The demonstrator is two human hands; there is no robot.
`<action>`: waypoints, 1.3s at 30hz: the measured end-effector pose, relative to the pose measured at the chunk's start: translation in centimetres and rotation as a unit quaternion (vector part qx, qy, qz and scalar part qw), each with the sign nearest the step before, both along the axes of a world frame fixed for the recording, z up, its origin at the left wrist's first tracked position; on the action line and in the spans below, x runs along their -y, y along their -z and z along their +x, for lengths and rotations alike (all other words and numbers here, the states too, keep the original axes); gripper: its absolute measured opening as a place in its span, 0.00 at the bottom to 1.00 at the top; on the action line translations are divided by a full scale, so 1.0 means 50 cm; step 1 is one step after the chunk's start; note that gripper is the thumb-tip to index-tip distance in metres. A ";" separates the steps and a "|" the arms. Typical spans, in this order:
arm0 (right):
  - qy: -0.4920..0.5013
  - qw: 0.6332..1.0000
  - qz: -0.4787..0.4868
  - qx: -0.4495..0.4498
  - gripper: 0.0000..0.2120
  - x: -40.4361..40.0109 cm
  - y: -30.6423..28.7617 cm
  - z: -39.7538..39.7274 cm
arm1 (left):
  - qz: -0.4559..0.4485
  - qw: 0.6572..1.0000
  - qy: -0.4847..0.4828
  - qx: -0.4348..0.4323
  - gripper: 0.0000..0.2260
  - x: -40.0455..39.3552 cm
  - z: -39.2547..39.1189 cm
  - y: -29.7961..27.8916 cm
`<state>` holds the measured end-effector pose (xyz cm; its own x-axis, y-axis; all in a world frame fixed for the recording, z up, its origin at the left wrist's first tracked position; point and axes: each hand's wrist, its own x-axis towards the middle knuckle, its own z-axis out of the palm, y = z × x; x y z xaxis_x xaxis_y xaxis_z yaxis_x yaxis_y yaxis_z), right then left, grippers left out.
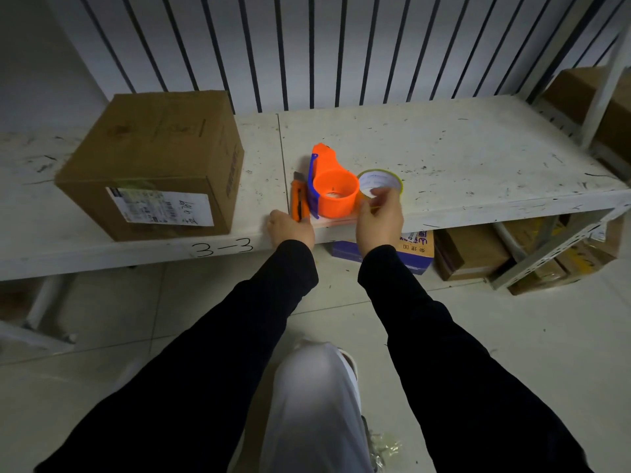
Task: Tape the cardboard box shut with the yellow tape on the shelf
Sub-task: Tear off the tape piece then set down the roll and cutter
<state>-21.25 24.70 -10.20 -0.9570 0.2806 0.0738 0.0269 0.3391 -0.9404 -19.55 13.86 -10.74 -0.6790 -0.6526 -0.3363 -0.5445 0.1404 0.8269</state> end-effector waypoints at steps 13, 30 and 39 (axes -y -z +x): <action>-0.207 0.958 -0.014 0.198 0.18 0.105 0.007 0.062 | 0.111 0.992 0.063 0.005 0.14 0.035 0.077 -0.040; -0.199 0.929 -0.233 0.208 0.14 0.190 -0.094 0.206 | 0.255 0.954 0.060 -0.145 0.07 0.067 0.255 -0.122; -0.186 0.927 -0.229 0.230 0.11 0.193 -0.102 0.264 | 0.270 0.957 0.043 -0.100 0.13 0.069 0.291 -0.136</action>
